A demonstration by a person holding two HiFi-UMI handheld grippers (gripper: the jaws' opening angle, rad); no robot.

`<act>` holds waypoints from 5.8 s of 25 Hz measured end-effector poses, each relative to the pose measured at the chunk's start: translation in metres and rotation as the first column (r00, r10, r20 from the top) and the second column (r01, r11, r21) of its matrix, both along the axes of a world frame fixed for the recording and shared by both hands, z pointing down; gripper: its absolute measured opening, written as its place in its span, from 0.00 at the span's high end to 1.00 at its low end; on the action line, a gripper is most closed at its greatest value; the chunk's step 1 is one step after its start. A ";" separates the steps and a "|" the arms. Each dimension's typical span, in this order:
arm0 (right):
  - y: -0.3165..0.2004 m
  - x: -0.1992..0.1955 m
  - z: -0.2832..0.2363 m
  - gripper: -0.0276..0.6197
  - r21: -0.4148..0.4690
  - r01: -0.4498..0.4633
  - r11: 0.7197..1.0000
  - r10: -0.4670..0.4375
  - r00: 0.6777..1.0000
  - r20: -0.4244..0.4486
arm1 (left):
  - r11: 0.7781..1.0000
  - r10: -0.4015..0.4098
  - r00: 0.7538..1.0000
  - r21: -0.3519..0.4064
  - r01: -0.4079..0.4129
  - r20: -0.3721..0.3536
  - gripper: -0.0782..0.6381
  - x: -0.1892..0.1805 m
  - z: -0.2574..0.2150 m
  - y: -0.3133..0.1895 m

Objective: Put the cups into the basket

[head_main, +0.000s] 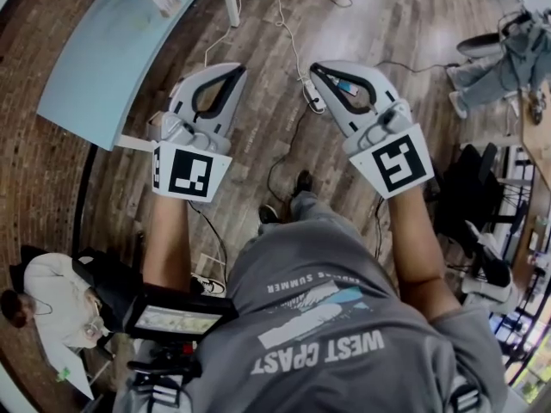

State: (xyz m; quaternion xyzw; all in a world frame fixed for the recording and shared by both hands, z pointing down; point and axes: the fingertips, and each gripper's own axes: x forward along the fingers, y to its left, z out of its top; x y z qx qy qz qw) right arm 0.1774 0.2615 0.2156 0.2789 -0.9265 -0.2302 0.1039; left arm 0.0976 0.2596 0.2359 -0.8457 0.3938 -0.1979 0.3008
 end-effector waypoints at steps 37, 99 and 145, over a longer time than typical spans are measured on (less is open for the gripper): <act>-0.208 -0.013 0.004 0.94 -0.035 0.170 0.985 -0.168 0.984 0.053 | 0.988 -0.153 0.988 -0.005 0.153 0.037 0.89 0.002 0.008 -0.202; -0.459 -0.172 0.024 0.94 0.066 0.322 0.944 -0.314 0.943 -0.115 | 0.939 -0.338 0.937 -0.035 0.342 0.084 0.89 -0.138 0.037 -0.445; -0.483 -0.360 0.057 0.94 -0.065 0.295 0.953 -0.301 0.945 -0.128 | 0.769 -0.489 0.827 -0.313 0.558 0.277 0.89 -0.464 0.179 -0.507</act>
